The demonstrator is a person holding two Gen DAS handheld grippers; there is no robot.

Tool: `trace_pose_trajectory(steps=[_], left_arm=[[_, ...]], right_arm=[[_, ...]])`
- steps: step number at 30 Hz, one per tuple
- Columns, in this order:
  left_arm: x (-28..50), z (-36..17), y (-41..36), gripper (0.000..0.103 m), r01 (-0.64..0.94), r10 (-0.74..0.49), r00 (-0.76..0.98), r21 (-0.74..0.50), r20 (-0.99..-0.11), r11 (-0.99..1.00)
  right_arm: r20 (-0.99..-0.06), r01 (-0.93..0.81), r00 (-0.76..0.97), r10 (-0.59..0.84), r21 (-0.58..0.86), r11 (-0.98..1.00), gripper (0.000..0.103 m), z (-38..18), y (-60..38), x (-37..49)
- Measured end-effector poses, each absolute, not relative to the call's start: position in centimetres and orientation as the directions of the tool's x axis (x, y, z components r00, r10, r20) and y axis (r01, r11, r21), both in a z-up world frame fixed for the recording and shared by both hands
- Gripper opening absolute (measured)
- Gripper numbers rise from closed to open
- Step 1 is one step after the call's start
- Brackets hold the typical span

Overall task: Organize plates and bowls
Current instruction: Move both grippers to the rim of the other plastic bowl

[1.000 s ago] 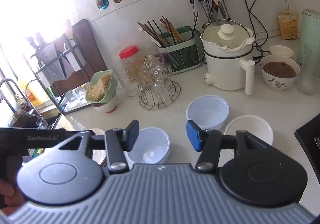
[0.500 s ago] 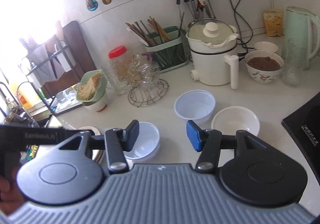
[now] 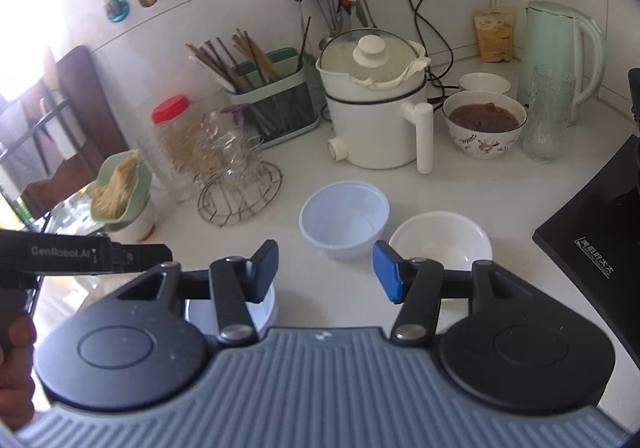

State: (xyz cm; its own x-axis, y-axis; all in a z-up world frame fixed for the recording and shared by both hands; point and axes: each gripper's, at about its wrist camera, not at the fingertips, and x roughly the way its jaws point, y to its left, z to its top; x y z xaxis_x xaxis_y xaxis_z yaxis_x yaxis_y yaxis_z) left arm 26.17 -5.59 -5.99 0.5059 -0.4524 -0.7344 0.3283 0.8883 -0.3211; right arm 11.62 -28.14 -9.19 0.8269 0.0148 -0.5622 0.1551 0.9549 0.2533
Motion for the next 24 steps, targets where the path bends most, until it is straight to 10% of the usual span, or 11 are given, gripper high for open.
trace_pose_trajectory(steps=[24], left_arm=[[37.5,-12.3,-10.9,0.044,0.323,-0.468,0.329,-0.368,-0.82,0.872]], right_arm=[[-0.689,0.27,0.724,-0.023,0.253,0.929,0.055,-13.6,-32.4,21.0]])
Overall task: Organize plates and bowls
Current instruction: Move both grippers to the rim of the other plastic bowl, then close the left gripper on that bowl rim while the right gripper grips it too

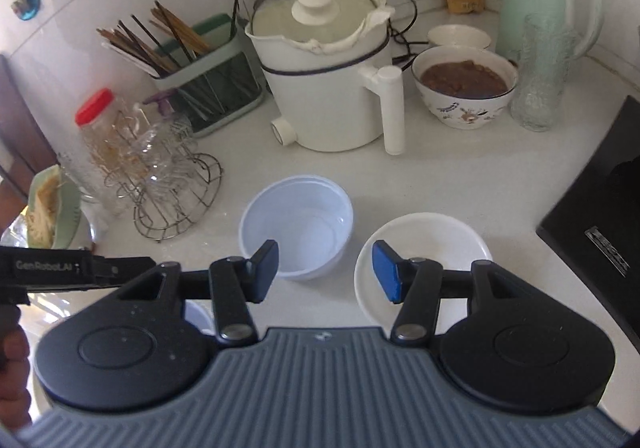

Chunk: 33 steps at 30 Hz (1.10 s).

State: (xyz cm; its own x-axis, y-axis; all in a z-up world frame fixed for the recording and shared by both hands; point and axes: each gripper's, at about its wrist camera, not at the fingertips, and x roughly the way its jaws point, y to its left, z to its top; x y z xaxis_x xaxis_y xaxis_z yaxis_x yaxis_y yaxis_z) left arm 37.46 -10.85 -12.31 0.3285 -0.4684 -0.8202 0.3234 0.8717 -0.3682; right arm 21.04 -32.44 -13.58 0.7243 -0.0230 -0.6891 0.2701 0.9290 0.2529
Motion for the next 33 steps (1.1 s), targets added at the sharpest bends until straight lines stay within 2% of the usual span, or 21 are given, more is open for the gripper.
trace_pose_trajectory(steps=[6,11,14,17,20,22,24,26,29,33], left_arm=[[41.3,-14.2,-13.2,0.044,0.287,-0.492,0.275,-0.418,-0.826,0.862],[44.4,-15.7,-15.7,0.044,0.303,-0.478,0.238,-0.403,-0.845,0.864],[45.6,-16.9,-17.0,0.043,0.307,-0.473,0.207,-0.402,-0.856,0.862],[45.8,-17.7,-18.2,0.043,0.331,-0.465,0.203,-0.386,-0.862,0.861],[46.1,-18.5,-18.8,0.034,0.308,-0.467,0.2,-0.397,-0.861,0.865],[46.0,-19.2,-19.0,0.019,0.294,-0.466,0.197,-0.401,-0.862,0.867],[46.1,-19.7,-19.0,0.012,0.289,-0.465,0.187,-0.404,-0.865,0.868],[45.9,-20.0,-19.0,0.011,0.302,-0.48,0.183,-0.416,-0.858,0.858],[45.6,-20.4,-18.8,0.011,0.296,-0.471,0.172,-0.41,-0.865,0.862],[46.0,-20.2,-18.6,0.011,0.306,-0.473,0.166,-0.411,-0.865,0.859]], right_arm=[[-0.7,0.283,0.714,-0.017,0.267,0.921,0.055,-15.3,-34.0,24.4],[-0.716,0.279,0.698,-0.009,0.261,0.924,0.054,-16.7,-34.8,27.1],[-0.741,0.285,0.671,-0.026,0.226,0.932,0.041,-17.3,-34.9,28.6],[-0.754,0.262,0.657,-0.012,0.213,0.941,0.038,-17.8,-35.0,29.8],[-0.772,0.262,0.635,0.0,0.215,0.941,0.035,-18.9,-35.1,30.6],[-0.782,0.255,0.624,0.002,0.206,0.945,0.032,-19.5,-35.0,31.0],[-0.786,0.249,0.619,-0.003,0.193,0.949,0.027,-19.6,-34.8,31.0],[-0.79,0.253,0.614,0.001,0.197,0.947,0.019,-19.8,-34.7,31.0],[-0.785,0.25,0.619,0.006,0.205,0.946,0.017,-19.9,-34.6,30.9],[-0.77,0.265,0.634,0.068,0.298,0.917,0.017,-20.0,-35.7,30.8]])
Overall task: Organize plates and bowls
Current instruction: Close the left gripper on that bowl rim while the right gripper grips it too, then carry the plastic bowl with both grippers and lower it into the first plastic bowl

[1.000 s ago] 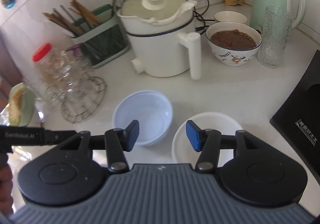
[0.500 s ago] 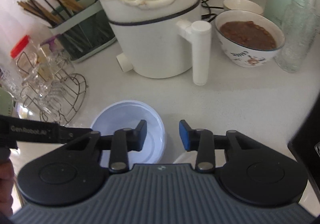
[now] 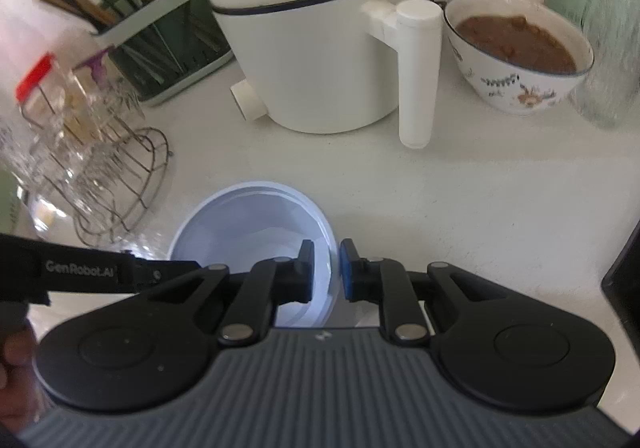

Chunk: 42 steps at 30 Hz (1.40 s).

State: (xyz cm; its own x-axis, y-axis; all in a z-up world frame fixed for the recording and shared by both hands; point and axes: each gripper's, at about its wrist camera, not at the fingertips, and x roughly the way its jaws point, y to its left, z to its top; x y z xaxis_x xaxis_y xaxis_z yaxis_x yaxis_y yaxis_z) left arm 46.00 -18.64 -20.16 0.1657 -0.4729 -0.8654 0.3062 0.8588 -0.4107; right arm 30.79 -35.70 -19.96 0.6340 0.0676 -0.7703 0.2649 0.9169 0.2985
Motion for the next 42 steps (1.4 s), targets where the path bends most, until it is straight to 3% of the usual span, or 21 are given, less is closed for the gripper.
trace_pose_trajectory(steps=[24,42], left_arm=[[44.2,-11.1,-14.5,0.011,0.376,-0.582,0.198,-0.487,-0.789,0.788],[38.4,-9.7,-7.7,0.012,0.318,-0.562,0.264,-0.479,-0.784,0.818]], right_arm=[[-0.693,0.313,0.708,0.133,0.477,0.821,0.017,-13.8,-35.7,25.9],[-0.659,0.241,0.708,0.253,0.562,0.791,0.019,-13.4,-31.5,22.4]])
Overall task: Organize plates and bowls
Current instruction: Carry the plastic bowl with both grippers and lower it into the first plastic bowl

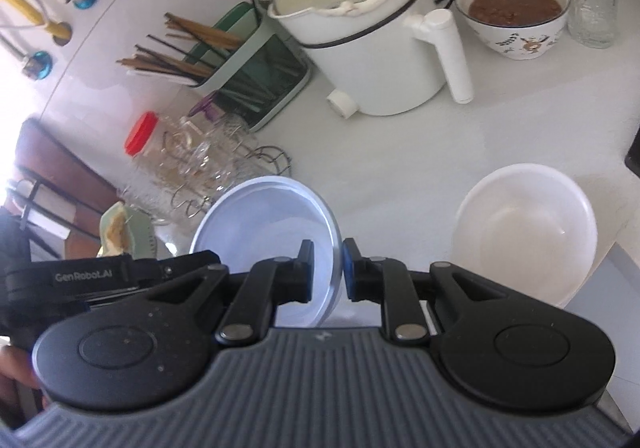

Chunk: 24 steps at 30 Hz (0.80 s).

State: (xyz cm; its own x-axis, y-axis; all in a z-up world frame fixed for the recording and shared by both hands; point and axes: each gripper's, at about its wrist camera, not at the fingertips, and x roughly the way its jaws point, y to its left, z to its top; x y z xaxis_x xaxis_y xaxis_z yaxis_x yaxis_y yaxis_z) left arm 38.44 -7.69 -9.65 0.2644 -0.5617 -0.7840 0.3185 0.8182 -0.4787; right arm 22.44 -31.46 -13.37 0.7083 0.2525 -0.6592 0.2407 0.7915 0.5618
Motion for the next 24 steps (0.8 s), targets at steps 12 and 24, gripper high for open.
trace_pose_trajectory(steps=[12,24], left_arm=[[35.3,-11.6,-2.6,0.012,0.214,-0.535,0.288,-0.491,-0.795,0.845],[34.5,-14.2,-1.2,0.012,0.183,-0.477,0.269,-0.442,-0.836,0.878]], right_arm=[[-0.702,0.182,0.648,0.297,0.521,0.834,0.019,-14.3,-27.5,21.7],[-0.763,0.177,0.573,0.298,0.471,0.864,0.019,-16.4,-25.3,22.3]])
